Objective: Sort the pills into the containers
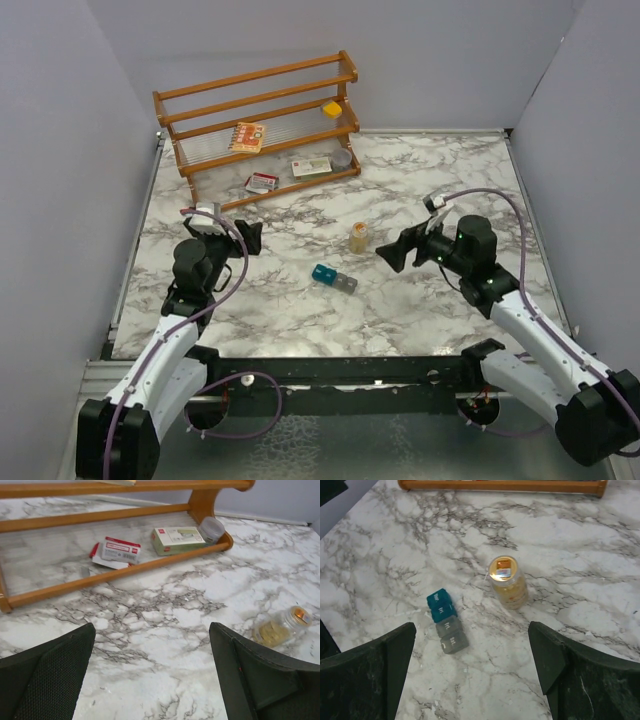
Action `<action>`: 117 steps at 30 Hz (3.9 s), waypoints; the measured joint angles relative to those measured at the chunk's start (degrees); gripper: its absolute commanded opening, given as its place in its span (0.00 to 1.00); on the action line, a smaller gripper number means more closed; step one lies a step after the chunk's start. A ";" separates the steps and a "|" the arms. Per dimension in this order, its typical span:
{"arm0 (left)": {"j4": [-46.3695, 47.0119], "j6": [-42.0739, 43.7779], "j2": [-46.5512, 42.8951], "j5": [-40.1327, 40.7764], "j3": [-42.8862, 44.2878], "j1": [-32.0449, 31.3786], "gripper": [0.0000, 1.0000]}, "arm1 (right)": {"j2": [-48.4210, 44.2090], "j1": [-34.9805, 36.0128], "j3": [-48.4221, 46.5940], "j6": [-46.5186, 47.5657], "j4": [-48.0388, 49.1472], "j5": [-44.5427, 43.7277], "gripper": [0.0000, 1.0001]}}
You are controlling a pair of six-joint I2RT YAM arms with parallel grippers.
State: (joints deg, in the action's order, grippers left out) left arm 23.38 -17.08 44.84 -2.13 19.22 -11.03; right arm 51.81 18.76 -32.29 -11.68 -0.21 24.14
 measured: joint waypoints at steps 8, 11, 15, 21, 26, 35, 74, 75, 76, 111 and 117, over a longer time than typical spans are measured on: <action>-4.61 -10.29 -4.39 -1.03 -3.41 -0.11 0.99 | -1.31 9.99 1.42 -0.13 -2.54 -5.29 0.82; -5.97 -12.83 -5.46 -1.01 -3.96 -0.11 0.99 | 0.48 12.70 1.44 -0.20 -2.91 -8.02 0.81; -6.75 -15.34 -5.29 -1.22 -3.91 -0.11 0.99 | 6.32 20.26 1.07 0.02 -3.72 -15.58 0.77; -3.50 -17.59 -5.42 -7.54 -7.10 -0.11 0.99 | 13.79 26.18 -0.61 0.09 -4.83 -22.27 0.72; -1.33 -20.24 -11.63 -9.66 -13.51 -0.24 0.99 | 15.85 26.99 -0.96 -0.31 -4.72 -24.39 0.72; -0.31 -22.86 -19.69 -10.27 -17.73 -0.24 0.99 | 20.26 28.79 -0.98 -1.16 -2.27 -24.72 0.71; 0.02 -21.40 -3.50 -14.97 -13.03 -0.24 0.99 | 33.81 32.20 -6.12 0.92 0.17 -29.73 0.64; 0.02 -21.42 -3.50 -14.97 -13.03 -0.24 0.99 | 33.83 32.20 -6.12 0.94 0.17 -29.70 0.64; 0.02 -21.46 -3.50 -14.97 -13.03 -0.24 0.99 | 33.88 32.20 -6.12 0.96 0.20 -29.70 0.64; 0.07 -21.84 -3.41 -14.93 -13.03 -0.24 0.98 | 37.57 32.20 -8.81 1.38 -1.51 -28.35 0.55; 0.07 -21.88 -3.41 -14.95 -13.03 -0.24 0.98 | 37.59 32.20 -8.81 1.31 -1.81 -28.30 0.41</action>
State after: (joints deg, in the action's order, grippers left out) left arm 23.44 -38.96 41.43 -17.08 6.20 -11.27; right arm 89.41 50.96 -41.10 -10.37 -2.02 -4.16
